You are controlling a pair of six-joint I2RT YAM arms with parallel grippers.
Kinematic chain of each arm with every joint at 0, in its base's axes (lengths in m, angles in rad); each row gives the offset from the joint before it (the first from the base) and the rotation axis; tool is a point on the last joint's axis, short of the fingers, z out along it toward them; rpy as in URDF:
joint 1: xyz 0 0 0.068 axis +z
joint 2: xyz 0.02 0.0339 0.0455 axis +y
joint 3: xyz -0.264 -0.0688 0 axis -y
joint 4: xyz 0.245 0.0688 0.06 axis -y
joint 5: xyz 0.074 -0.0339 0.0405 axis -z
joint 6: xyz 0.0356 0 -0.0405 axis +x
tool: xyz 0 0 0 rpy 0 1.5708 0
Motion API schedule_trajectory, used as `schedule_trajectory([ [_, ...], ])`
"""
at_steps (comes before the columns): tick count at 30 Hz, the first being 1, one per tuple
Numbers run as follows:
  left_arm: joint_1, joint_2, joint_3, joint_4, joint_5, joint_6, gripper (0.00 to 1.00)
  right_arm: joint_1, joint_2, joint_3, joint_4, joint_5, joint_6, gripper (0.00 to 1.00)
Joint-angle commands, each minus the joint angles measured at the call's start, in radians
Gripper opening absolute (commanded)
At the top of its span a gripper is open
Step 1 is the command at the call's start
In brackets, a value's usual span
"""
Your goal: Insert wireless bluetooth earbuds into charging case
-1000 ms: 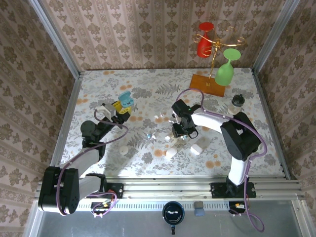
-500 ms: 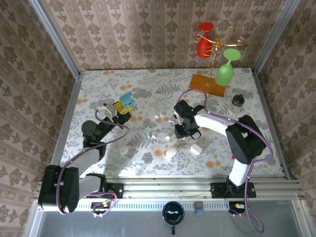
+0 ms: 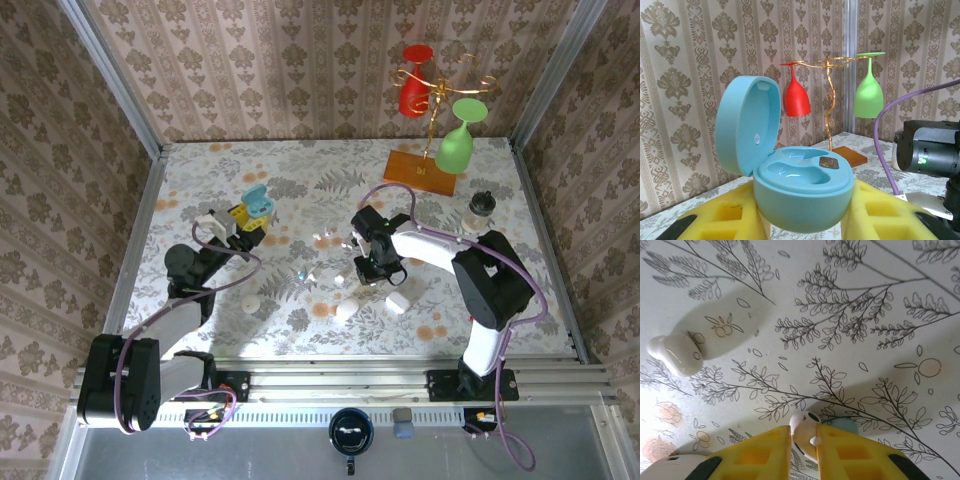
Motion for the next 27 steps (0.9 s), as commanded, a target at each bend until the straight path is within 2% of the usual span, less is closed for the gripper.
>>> schedule_trajectory([
  [1,-0.007,-0.002,-0.005,0.047,-0.003,-0.025,0.24,0.013,0.034,0.023,-0.077,-0.013,-0.019,0.26],
  [5,-0.007,-0.003,-0.009,0.046,-0.006,-0.023,0.24,0.018,0.059,0.041,-0.101,-0.010,-0.020,0.27],
  [8,-0.007,-0.003,-0.010,0.047,-0.008,-0.022,0.24,0.018,0.085,0.056,-0.113,-0.022,-0.009,0.21],
  [12,-0.007,-0.007,-0.014,0.047,-0.011,-0.022,0.24,0.023,0.114,0.069,-0.131,-0.041,-0.004,0.22],
  [15,-0.007,-0.007,-0.013,0.047,-0.010,-0.019,0.24,0.026,0.109,0.069,-0.125,-0.027,-0.008,0.14],
  [18,-0.006,-0.006,-0.010,0.045,-0.010,-0.019,0.24,0.027,0.080,0.069,-0.105,-0.006,-0.007,0.11],
  [23,-0.007,-0.004,-0.006,0.044,-0.009,-0.018,0.24,0.024,-0.008,0.044,0.012,-0.056,0.026,0.11],
  [27,-0.007,-0.004,-0.005,0.045,-0.008,-0.019,0.24,0.023,0.012,0.058,0.059,-0.107,0.057,0.15],
])
